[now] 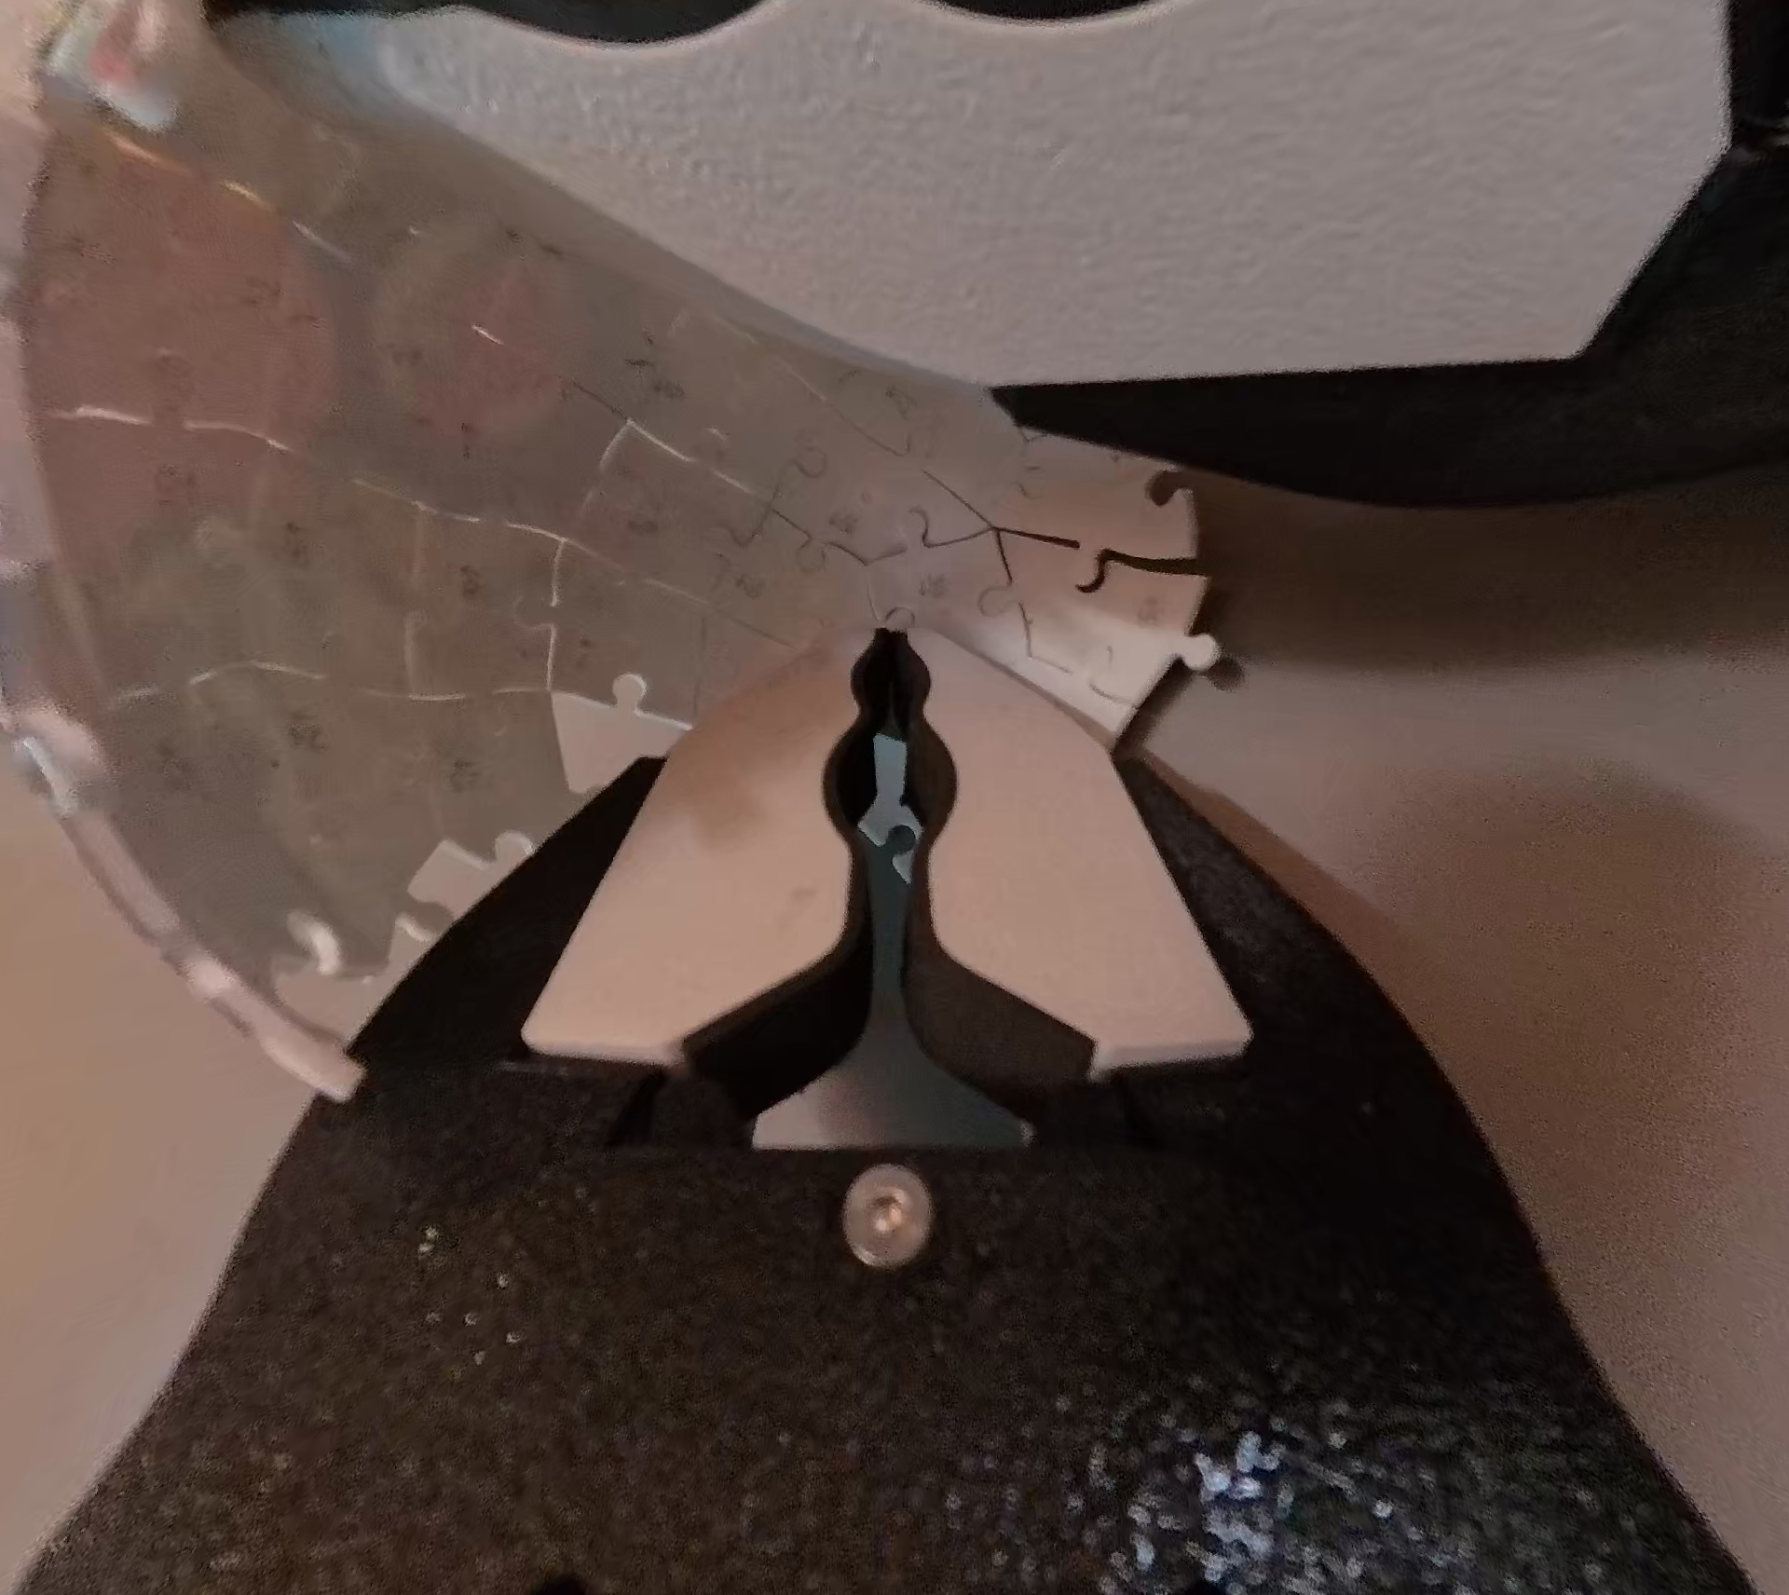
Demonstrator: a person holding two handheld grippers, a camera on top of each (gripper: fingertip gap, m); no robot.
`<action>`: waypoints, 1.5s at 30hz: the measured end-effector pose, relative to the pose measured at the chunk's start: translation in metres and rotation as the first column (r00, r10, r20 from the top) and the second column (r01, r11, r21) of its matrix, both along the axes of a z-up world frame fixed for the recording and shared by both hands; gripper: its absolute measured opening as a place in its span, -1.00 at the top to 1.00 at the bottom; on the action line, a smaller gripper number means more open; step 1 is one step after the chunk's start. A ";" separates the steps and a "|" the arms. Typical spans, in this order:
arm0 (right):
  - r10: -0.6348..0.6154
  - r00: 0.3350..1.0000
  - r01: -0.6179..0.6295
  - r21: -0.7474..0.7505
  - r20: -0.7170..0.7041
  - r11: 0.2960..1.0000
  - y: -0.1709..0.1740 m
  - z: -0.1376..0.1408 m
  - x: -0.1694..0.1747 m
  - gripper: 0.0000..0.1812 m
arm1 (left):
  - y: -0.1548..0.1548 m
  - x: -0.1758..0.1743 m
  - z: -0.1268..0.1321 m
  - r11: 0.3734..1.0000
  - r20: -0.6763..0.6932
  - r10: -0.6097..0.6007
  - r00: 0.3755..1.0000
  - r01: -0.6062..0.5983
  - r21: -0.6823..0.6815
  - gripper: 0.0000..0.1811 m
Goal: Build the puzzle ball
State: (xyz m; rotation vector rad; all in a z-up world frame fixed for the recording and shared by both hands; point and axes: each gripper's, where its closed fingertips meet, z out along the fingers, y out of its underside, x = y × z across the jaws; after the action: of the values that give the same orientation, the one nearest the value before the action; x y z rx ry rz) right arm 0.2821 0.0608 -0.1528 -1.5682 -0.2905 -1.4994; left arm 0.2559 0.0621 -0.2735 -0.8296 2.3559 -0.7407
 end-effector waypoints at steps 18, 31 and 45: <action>0.005 1.000 -0.005 0.006 -0.016 1.000 -0.003 0.000 -0.002 0.94 | 0.028 -0.013 0.054 0.993 0.227 0.067 0.972 -0.042 -0.115 0.98; 0.025 0.996 -0.024 0.020 -0.083 1.000 -0.004 -0.003 0.003 0.93 | 0.052 -0.023 0.069 0.999 0.399 -0.030 0.916 0.037 -0.010 0.80; 0.064 0.970 -0.057 0.037 -0.234 0.998 -0.003 -0.007 0.015 0.93 | 0.060 -0.022 0.052 0.937 0.450 -0.286 0.846 0.150 0.314 0.60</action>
State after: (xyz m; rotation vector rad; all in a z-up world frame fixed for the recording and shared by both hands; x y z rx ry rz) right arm 0.2968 0.0573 -0.1593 -1.6796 -0.1767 -1.2505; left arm 0.2340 0.1225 -0.2215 -0.2122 2.0340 -0.6123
